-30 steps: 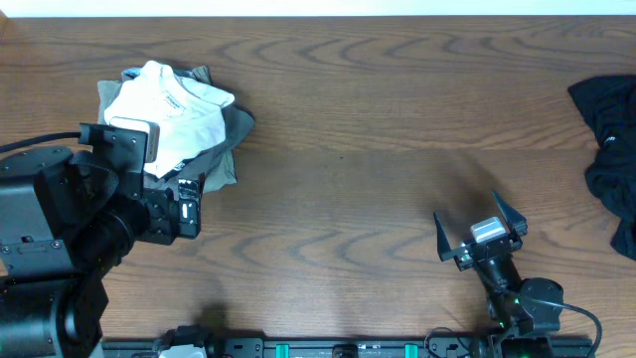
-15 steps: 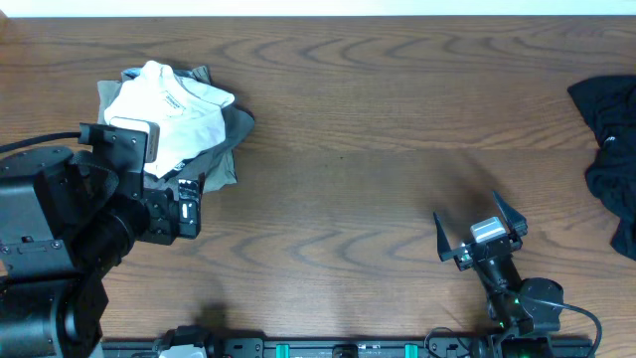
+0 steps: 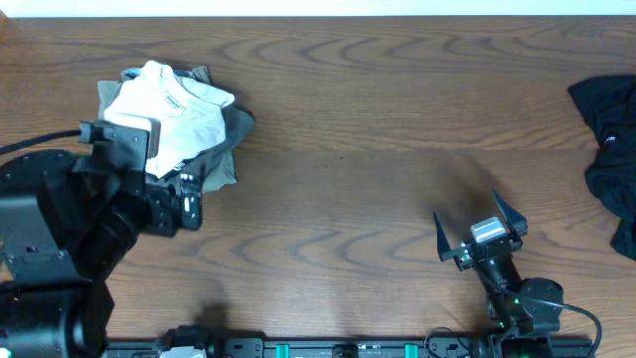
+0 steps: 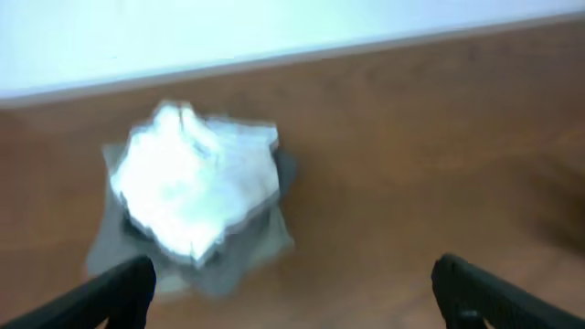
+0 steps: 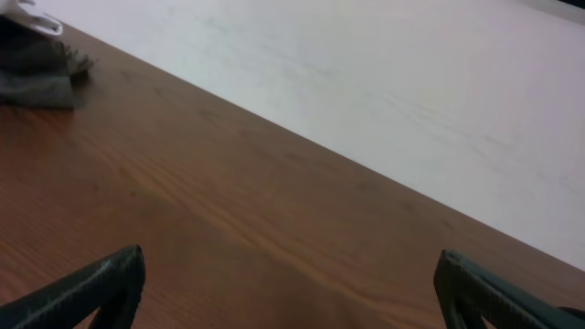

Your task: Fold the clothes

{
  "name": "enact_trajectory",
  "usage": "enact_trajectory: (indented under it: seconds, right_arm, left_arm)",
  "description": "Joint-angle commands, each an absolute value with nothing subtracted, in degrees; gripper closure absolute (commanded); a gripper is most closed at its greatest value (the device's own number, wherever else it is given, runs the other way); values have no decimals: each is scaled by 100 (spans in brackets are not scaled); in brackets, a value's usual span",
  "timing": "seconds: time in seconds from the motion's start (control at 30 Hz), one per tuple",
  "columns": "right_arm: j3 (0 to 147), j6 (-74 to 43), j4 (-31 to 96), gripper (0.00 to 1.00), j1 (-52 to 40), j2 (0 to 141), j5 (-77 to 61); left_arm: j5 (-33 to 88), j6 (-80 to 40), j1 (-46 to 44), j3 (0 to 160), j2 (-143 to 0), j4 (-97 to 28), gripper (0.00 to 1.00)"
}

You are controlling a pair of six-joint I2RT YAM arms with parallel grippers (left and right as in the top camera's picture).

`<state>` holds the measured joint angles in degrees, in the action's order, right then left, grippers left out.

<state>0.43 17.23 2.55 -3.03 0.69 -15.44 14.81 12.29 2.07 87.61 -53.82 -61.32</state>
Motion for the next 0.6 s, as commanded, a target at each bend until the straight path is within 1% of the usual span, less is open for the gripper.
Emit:
enact_trajectory:
  seconds: [0.0,0.23,0.57]
  right_arm:
    - [32,1763,279,1,-255,38,-1566]
    - [32,1763,279,1,-255,38,-1566]
    - [32,1763,279,1,-255,38,-1566]
  left_arm:
    - [1446,1304,163,8187,-5039,-5470,2]
    - [1452,1302,163,6348,-3900,-3315,2]
    - [1450,1304,97,4187,-2182,-1173,2]
